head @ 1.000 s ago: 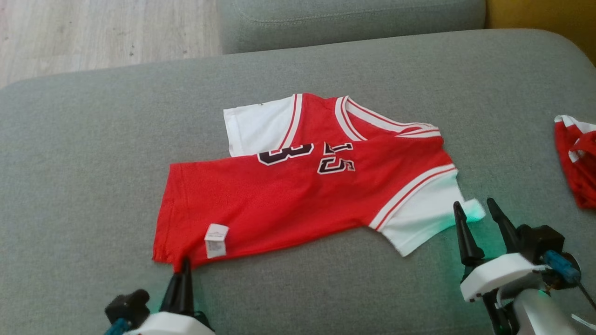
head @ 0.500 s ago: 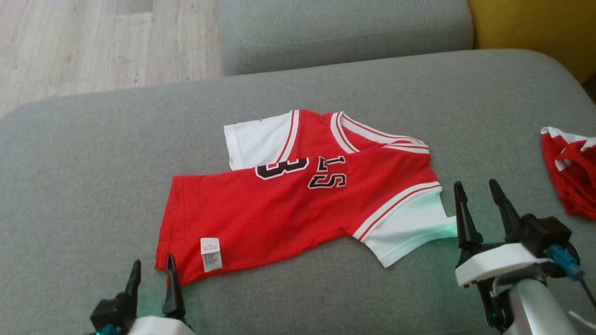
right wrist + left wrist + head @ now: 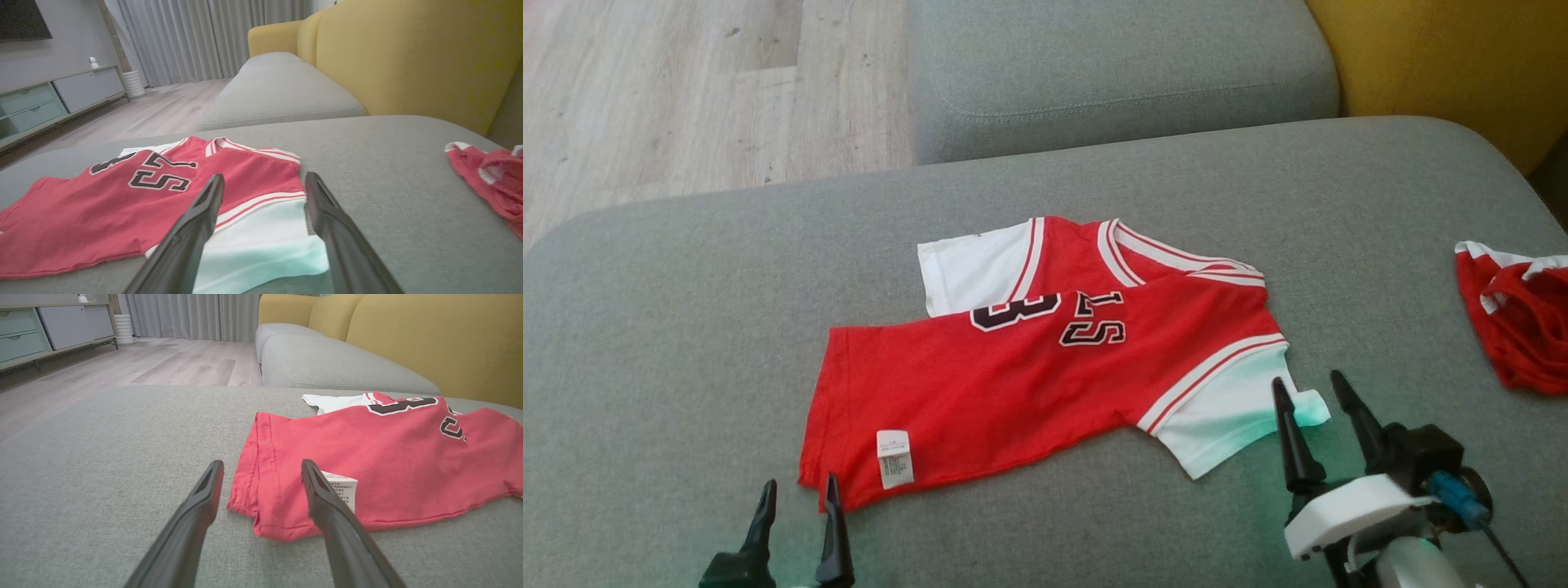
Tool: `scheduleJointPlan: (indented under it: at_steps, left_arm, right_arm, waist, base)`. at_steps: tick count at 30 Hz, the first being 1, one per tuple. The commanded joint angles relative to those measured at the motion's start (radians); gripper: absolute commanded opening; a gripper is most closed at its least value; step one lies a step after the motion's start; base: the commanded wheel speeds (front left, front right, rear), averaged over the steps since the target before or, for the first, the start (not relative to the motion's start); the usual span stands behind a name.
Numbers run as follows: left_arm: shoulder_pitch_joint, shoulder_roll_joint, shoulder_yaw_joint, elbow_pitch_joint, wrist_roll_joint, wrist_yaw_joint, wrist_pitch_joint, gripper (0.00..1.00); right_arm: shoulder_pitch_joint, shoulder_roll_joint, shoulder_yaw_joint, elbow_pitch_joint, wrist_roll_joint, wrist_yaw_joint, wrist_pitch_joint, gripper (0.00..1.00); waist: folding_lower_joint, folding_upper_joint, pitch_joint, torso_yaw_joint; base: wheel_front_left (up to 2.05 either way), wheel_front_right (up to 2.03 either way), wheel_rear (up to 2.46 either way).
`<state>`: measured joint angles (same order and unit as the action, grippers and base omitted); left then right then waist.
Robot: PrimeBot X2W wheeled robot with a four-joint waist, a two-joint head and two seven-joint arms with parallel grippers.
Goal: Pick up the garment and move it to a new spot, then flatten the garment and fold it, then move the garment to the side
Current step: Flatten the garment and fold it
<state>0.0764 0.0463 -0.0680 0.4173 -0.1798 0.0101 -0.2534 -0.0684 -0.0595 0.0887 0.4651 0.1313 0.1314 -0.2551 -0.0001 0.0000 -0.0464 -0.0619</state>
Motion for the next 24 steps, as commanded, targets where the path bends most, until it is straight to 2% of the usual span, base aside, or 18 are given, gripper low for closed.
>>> scheduleJointPlan:
  at_steps: [1, 9, 15, 24]
  left_arm:
    - [-0.025, 0.004, 0.023, -0.026, -0.001, 0.008, -0.008, 1.00]
    - [-0.027, 0.004, 0.016, -0.024, -0.017, 0.002, -0.008, 1.00]
    - [-0.040, 0.004, -0.010, 0.026, -0.111, -0.061, -0.008, 1.00]
    - [-0.089, 0.004, -0.053, 0.137, -0.295, -0.125, -0.008, 1.00]
  right_arm:
    - [-0.029, 0.005, 0.030, -0.024, 0.000, -0.001, -0.007, 1.00]
    - [-0.035, 0.006, 0.041, -0.004, 0.013, -0.001, -0.007, 1.00]
    - [-0.036, 0.004, 0.048, 0.005, 0.022, -0.001, -0.007, 1.00]
    - [-0.045, -0.022, 0.059, 0.014, 0.032, -0.001, -0.007, 1.00]
  waist:
    - [0.0001, 0.0000, -0.001, 0.001]
    - [0.0001, 0.0000, 0.003, 0.006]
    - [0.0001, 0.0000, 0.024, 0.002]
    - [0.0001, 0.0000, 0.077, -0.010]
  base:
    - [0.00, 0.00, 0.00]
    - [0.00, 0.00, 0.00]
    - [0.00, 0.00, 0.00]
    - [0.00, 0.00, 0.00]
